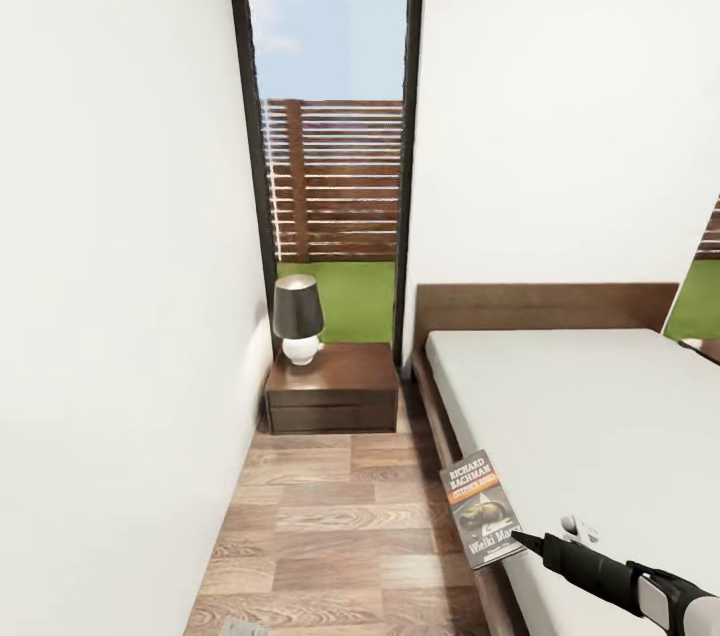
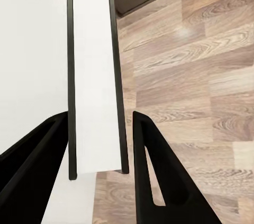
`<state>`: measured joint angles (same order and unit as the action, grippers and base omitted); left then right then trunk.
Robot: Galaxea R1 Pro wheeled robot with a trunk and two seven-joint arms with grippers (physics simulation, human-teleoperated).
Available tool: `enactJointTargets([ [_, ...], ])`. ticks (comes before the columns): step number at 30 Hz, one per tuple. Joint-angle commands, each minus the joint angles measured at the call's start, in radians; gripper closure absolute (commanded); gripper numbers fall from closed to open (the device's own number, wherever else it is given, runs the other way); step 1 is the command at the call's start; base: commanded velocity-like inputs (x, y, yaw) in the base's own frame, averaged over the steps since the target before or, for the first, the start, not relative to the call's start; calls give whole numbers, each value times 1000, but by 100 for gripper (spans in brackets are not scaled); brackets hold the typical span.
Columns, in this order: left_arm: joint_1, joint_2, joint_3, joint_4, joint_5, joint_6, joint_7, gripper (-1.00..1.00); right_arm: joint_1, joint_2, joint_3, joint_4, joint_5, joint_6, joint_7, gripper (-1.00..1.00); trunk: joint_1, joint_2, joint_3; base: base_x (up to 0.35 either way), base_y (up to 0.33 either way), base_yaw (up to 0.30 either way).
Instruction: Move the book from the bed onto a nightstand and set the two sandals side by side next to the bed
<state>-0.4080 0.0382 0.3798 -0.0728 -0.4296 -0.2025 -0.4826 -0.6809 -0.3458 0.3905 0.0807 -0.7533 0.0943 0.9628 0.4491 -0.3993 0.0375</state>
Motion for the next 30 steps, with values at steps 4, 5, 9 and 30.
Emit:
enactJointTargets([
  [4,0,0,8,1,-11,-5,-2,-100,-1,0,-1,2,-12,10,5,100,1,-1,0,323,0,7],
  [5,0,0,8,1,-11,-5,-2,-100,-1,0,-1,2,-12,10,5,100,1,-1,0,322,0,2],
  [9,0,0,8,1,-11,-5,-2,-100,-1,0,-1,2,-11,10,5,100,1,-1,0,322,-6,1],
  [30,0,0,8,1,-11,-5,-2,-100,-1,0,-1,2,-11,10,5,100,1,-1,0,322,-14,0],
])
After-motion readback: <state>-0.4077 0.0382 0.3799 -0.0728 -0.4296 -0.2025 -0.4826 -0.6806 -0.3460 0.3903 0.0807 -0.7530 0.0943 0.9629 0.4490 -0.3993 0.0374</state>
